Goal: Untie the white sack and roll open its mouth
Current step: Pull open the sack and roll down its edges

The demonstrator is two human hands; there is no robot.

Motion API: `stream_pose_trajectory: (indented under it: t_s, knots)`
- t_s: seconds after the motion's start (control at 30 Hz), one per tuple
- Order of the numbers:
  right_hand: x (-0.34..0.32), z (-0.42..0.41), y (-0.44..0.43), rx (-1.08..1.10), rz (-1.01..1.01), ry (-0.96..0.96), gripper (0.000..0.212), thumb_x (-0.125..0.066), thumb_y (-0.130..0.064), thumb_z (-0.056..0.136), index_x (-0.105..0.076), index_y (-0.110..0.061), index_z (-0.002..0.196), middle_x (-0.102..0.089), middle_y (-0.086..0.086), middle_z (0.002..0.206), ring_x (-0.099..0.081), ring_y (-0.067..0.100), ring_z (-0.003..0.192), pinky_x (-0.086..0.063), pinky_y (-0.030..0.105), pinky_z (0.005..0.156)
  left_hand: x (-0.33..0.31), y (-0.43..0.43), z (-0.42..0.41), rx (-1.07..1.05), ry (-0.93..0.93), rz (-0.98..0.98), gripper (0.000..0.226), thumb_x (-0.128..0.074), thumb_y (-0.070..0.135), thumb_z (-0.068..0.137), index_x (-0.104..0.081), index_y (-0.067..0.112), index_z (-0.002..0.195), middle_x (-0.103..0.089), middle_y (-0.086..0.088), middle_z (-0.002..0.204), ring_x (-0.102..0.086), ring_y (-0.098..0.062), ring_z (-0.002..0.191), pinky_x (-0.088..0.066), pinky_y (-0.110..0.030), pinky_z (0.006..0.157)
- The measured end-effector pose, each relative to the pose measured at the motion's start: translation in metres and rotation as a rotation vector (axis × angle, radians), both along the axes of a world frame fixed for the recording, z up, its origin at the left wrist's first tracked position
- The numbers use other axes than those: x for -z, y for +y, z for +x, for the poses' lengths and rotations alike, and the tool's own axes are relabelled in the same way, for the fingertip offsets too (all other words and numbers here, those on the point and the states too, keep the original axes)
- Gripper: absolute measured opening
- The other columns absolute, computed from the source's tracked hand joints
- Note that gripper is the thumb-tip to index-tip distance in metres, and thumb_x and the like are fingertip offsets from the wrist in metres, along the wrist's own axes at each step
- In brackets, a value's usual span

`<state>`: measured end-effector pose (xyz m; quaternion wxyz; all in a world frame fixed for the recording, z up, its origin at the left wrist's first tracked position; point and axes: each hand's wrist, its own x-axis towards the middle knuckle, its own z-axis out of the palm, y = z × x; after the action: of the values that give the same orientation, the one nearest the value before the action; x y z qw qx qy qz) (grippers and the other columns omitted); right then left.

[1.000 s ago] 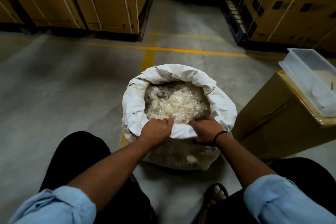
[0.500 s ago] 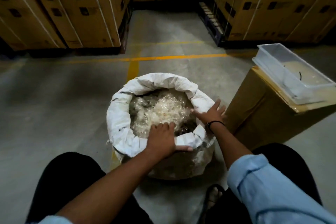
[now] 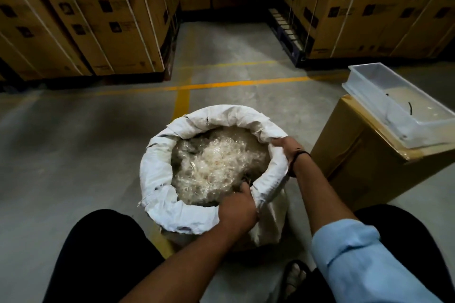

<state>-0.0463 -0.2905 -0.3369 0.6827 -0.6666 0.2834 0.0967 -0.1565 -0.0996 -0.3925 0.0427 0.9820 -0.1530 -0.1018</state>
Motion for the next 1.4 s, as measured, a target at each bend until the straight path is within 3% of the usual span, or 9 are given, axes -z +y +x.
stream_pose_trajectory:
  t_s: [0.13, 0.27, 0.5, 0.6, 0.77, 0.97, 1.1, 1.23, 1.4]
  knots:
    - [0.007, -0.004, 0.018, 0.033, -0.509, 0.183, 0.113, -0.078, -0.06, 0.062, -0.028, -0.006, 0.148, -0.041, 0.02, 0.146, -0.048, 0.04, 0.127, -0.044, 0.05, 0.104, 0.007, -0.007, -0.012, 0.054, 0.094, -0.069, 0.107, -0.072, 0.072, 0.068, -0.032, 0.005, 0.14, -0.061, -0.018, 0.124, -0.062, -0.036, 0.11, -0.048, -0.043, 0.089]
    - [0.01, -0.017, 0.041, -0.111, -1.139, 0.035, 0.094, -0.057, -0.06, 0.085, -0.001, -0.025, 0.153, -0.007, 0.016, 0.159, -0.028, 0.048, 0.135, -0.036, 0.063, 0.102, -0.015, 0.003, -0.006, 0.04, 0.085, -0.056, 0.118, -0.034, 0.1, 0.062, -0.04, 0.014, 0.142, -0.048, -0.018, 0.142, -0.045, -0.036, 0.129, -0.032, -0.051, 0.106]
    - [0.046, -0.016, 0.028, -0.184, -0.975, 0.048, 0.059, -0.041, -0.042, 0.099, -0.02, -0.018, 0.148, -0.042, 0.026, 0.139, -0.046, 0.048, 0.123, -0.038, 0.052, 0.102, -0.021, 0.106, 0.034, -0.588, -0.197, -0.122, 0.094, -0.045, 0.077, 0.083, -0.024, 0.017, 0.152, -0.014, -0.021, 0.161, -0.014, -0.048, 0.145, -0.008, -0.06, 0.117]
    - [0.04, -0.015, 0.035, -0.17, -1.153, 0.014, 0.058, -0.046, -0.032, 0.097, -0.025, -0.015, 0.147, -0.039, 0.022, 0.143, -0.041, 0.045, 0.127, -0.035, 0.054, 0.103, -0.006, 0.149, 0.044, -0.857, -0.059, -0.2, 0.106, -0.044, 0.083, 0.079, -0.008, 0.019, 0.156, -0.009, -0.027, 0.161, -0.016, -0.055, 0.142, -0.015, -0.064, 0.115]
    - [0.026, -0.026, 0.104, -0.446, -1.412, -0.286, 0.063, -0.056, -0.028, 0.087, -0.034, -0.016, 0.145, -0.031, 0.018, 0.151, -0.03, 0.042, 0.136, -0.033, 0.057, 0.107, 0.011, 0.168, 0.046, -0.884, 0.053, -0.406, 0.109, -0.053, 0.077, 0.081, -0.002, 0.016, 0.156, -0.047, -0.026, 0.137, -0.057, -0.043, 0.117, -0.047, -0.047, 0.092]
    - [0.038, -0.079, 0.198, -0.933, -1.124, -0.478, 0.078, -0.06, -0.059, 0.081, -0.034, -0.024, 0.145, -0.034, 0.008, 0.149, -0.036, 0.032, 0.133, -0.037, 0.045, 0.108, -0.002, 0.179, 0.07, -1.045, 0.049, -0.724, 0.062, -0.044, 0.053, 0.099, -0.036, 0.007, 0.14, -0.055, -0.025, 0.136, -0.055, -0.043, 0.122, -0.044, -0.045, 0.099]
    - [0.048, -0.113, 0.216, -1.108, -1.102, -0.412, 0.114, -0.062, -0.078, 0.067, -0.013, -0.021, 0.153, -0.039, 0.011, 0.144, -0.052, 0.035, 0.12, -0.046, 0.042, 0.096, -0.012, 0.201, 0.087, -1.217, 0.191, -1.26, 0.064, -0.049, 0.055, 0.097, -0.057, 0.0, 0.129, -0.064, -0.019, 0.125, -0.063, -0.035, 0.112, -0.052, -0.041, 0.095]
    - [0.057, -0.115, 0.21, -1.009, -1.293, -0.427, 0.105, -0.068, -0.031, 0.08, 0.005, -0.021, 0.155, -0.049, 0.018, 0.133, -0.065, 0.041, 0.088, -0.052, 0.042, 0.066, -0.026, 0.211, 0.095, -1.243, 0.375, -1.961, 0.049, -0.05, 0.041, 0.095, -0.066, 0.004, 0.122, -0.07, -0.02, 0.107, -0.067, -0.036, 0.094, -0.053, -0.043, 0.086]
    - [0.07, -0.114, 0.203, -0.983, -1.555, -0.585, 0.091, -0.079, -0.014, 0.06, -0.035, -0.012, 0.141, -0.065, 0.008, 0.092, -0.056, 0.028, 0.042, -0.035, 0.029, 0.033, -0.032, 0.208, 0.103, -1.15, 0.534, -1.76, 0.066, -0.045, 0.06, 0.095, -0.052, 0.011, 0.138, -0.06, -0.02, 0.133, -0.059, -0.038, 0.118, -0.049, -0.047, 0.097]
